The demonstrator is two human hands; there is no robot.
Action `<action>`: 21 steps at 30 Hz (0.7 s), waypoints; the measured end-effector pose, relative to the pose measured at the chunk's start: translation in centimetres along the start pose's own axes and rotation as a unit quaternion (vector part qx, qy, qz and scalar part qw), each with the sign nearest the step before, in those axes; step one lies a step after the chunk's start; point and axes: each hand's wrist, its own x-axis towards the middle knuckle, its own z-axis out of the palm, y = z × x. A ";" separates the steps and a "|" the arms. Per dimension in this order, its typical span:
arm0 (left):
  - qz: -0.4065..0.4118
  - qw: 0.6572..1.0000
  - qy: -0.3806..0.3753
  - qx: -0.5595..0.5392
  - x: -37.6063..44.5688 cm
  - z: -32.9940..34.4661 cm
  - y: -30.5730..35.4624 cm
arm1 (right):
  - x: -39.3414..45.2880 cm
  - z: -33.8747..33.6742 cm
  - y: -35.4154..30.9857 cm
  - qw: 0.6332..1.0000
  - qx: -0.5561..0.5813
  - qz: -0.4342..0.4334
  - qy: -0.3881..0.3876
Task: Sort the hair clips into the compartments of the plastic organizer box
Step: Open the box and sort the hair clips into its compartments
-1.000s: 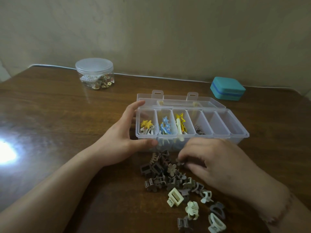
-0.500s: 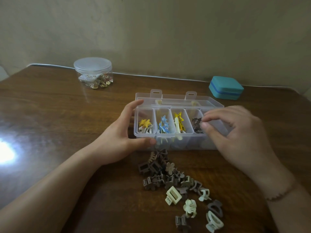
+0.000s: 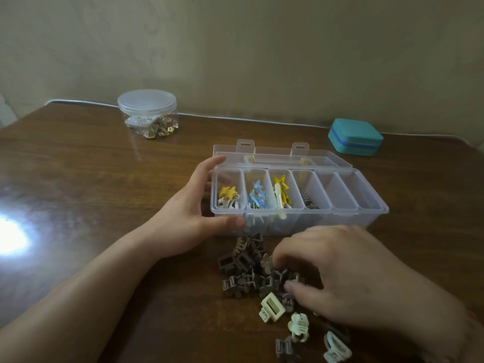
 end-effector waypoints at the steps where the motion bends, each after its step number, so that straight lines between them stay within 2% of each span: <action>1: 0.000 1.000 -0.001 0.001 0.0 0.0 0.0 | 0.0 0.0 0.1 1.000 -0.002 -0.001 0.001; 4: 0.000 1.000 -0.003 0.002 0.0 0.0 0.0 | 0.1 -0.5 0.6 1.000 0.005 0.009 0.012; 8: -0.001 1.000 -0.006 0.001 0.0 -0.1 0.1 | -0.5 -2.0 1.5 0.992 0.119 0.018 0.042; 11: -0.001 1.000 -0.006 0.002 0.0 -0.1 0.1 | -0.6 -2.8 2.0 0.967 0.192 0.052 0.159; 13: 0.000 1.000 -0.005 0.002 0.0 -0.1 0.0 | -0.2 -2.5 2.6 0.940 0.182 0.099 0.270; 14: -0.001 1.000 -0.004 0.001 0.0 -0.1 0.0 | 0.1 -2.2 3.0 0.935 0.151 0.124 0.295; 16: -0.002 1.000 -0.004 -0.002 0.0 -0.1 0.1 | 0.7 -1.4 3.8 0.948 0.085 0.162 0.262; 18: -0.002 1.000 -0.006 -0.003 0.0 -0.1 0.1 | 0.7 -1.0 4.2 0.958 0.063 0.160 0.229; 21: -0.002 1.000 -0.005 -0.002 0.0 -0.1 0.1 | 0.2 -2.0 3.6 0.955 0.045 0.114 0.269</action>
